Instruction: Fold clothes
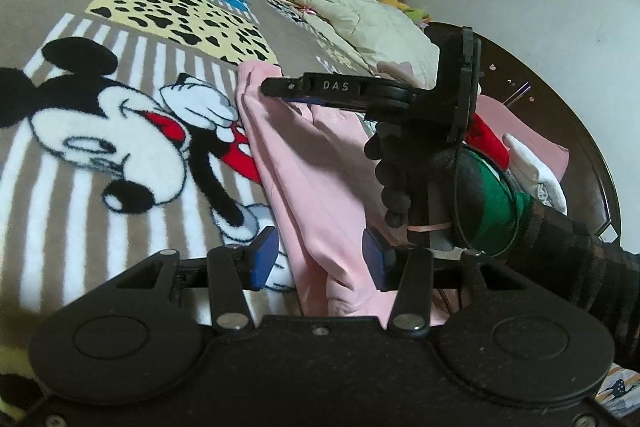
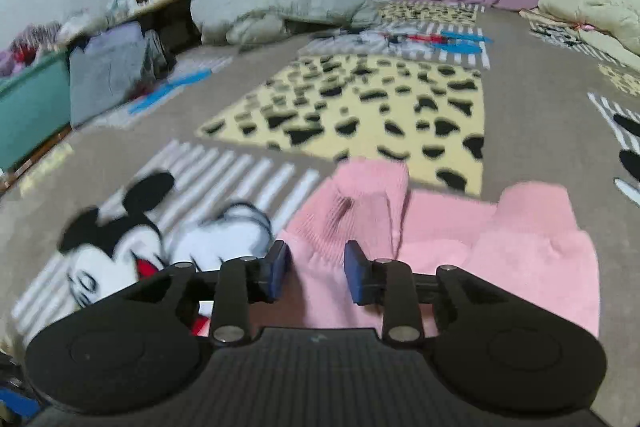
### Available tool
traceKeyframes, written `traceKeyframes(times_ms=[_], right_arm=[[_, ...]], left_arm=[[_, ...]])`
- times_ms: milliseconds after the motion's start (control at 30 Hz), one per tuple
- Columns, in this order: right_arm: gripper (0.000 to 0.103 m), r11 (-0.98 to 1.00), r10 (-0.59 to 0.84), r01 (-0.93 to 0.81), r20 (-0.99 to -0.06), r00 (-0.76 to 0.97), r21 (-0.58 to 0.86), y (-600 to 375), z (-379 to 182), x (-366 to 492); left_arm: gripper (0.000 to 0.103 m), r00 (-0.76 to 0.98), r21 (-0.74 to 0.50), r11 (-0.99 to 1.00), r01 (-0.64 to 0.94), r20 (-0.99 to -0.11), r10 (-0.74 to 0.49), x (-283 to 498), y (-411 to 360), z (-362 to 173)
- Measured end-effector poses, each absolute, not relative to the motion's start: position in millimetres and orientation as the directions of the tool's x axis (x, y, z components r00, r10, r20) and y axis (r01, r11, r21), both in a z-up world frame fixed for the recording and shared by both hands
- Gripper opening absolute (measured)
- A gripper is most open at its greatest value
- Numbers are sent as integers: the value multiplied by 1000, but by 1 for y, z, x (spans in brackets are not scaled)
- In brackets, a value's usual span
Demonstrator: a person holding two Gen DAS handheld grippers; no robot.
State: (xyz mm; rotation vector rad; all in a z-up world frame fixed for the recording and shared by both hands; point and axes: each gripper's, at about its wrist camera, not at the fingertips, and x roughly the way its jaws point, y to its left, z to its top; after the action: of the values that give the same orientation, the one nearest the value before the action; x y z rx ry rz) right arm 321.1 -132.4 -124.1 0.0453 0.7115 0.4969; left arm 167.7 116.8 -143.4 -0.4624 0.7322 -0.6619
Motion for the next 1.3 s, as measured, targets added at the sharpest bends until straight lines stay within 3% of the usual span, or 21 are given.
traceKeyframes(times_ms=[133,200,500,667,767,867,900,1067,1133,1167,1200,1233,1267,1300], right_arm=[[31,894,441,-395,-587,679,214,-140,-122,325],[22,906,411,-376,-622,666,195,-142,-132,330],[23,903,408,-402,-588,698,151,-143,-111,304],[24,867,488,-453,-530,694,207,-157,-92,262],[24,842,531,-489,-508,678,227,-163,-93,225],[24,837,535,-487,-560,632,250,-166,-118,206],[24,848,509,-477,-605,613,230,-165,-134,205],[22,856,508,-448,-581,636,258,-173,-135,201],[24,867,490,-435,-576,655,244,-171,-122,195],[24,873,470,-435,-619,629,221,-168,-126,196],[24,878,449,-435,-658,605,200,-164,-130,197],[25,878,453,-432,-651,610,206,-167,-126,194],[25,877,458,-429,-642,615,215,-170,-122,190],[26,874,478,-414,-611,631,255,-179,-114,184]], left_arm=[[45,562,-592,713,376,-467,-683,168,118,-145],[45,566,-593,714,373,-465,-681,169,119,-145],[43,613,-530,724,441,-412,-674,160,109,-129],[28,637,-472,725,501,-366,-678,153,96,-117],[23,587,-397,732,554,-437,-681,147,71,-120],[21,529,-266,805,530,-638,-559,148,43,-152],[21,556,-241,804,544,-613,-561,141,41,-155],[21,592,-229,794,562,-559,-581,112,44,-131],[21,564,-212,823,527,-637,-525,115,37,-150],[21,575,-197,821,535,-627,-525,114,35,-154],[22,575,-195,818,541,-624,-529,110,35,-148],[29,584,-186,819,543,-617,-527,106,36,-139],[48,618,-157,821,550,-584,-526,98,39,-128],[55,656,-117,827,550,-553,-515,90,41,-122]])
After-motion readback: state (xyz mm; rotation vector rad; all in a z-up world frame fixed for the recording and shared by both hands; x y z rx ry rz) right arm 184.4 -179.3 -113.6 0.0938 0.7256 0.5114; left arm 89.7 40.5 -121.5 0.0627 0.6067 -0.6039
